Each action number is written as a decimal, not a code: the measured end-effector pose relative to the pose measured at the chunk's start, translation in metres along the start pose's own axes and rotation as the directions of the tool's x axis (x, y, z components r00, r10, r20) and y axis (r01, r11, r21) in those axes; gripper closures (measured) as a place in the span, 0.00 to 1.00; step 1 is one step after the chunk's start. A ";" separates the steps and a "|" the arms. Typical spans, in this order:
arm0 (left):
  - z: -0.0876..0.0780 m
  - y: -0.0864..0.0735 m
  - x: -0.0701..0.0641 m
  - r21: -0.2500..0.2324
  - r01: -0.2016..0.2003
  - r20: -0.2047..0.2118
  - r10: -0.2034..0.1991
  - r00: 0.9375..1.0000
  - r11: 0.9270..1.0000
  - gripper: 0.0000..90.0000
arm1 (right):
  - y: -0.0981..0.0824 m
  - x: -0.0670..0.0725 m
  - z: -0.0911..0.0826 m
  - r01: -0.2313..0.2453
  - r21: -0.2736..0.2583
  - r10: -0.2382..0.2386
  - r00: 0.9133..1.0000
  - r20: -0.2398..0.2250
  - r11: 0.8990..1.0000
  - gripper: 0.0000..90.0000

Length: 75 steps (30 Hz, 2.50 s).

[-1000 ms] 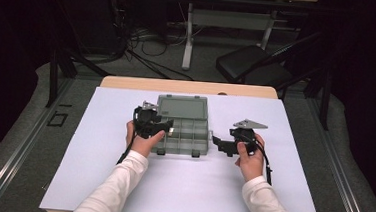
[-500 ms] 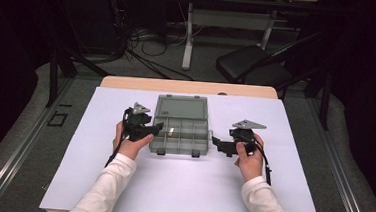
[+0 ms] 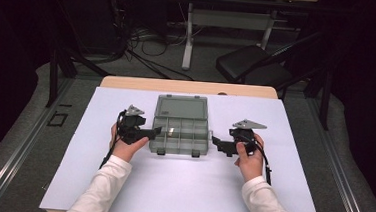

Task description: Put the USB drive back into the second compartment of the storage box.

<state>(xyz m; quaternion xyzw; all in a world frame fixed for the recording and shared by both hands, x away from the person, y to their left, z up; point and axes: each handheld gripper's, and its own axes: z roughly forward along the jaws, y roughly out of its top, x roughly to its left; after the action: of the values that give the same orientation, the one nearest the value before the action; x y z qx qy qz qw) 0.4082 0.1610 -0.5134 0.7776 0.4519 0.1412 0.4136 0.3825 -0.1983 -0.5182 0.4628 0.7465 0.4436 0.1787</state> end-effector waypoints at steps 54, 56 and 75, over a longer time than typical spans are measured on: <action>0.044 -0.024 0.011 0.141 -0.108 -0.039 0.114 0.993 0.984 0.22 | -0.003 0.000 0.006 0.002 0.024 -0.002 1.000 0.000 1.000 0.23; 0.044 -0.024 0.012 0.141 -0.113 -0.038 0.119 0.992 0.984 0.22 | -0.003 0.001 0.006 0.004 0.029 -0.004 1.000 0.000 1.000 0.23; 0.050 -0.025 0.020 0.115 -0.177 0.055 0.172 0.984 0.977 0.28 | 0.010 -0.003 0.007 -0.029 0.021 0.029 1.000 -0.008 0.999 0.23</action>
<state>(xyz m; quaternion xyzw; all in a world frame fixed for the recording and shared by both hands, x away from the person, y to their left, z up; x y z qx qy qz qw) 0.4345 0.1580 -0.5663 0.8405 0.3803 0.1325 0.3625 0.3938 -0.1960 -0.5142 0.4735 0.7450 0.4402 0.1643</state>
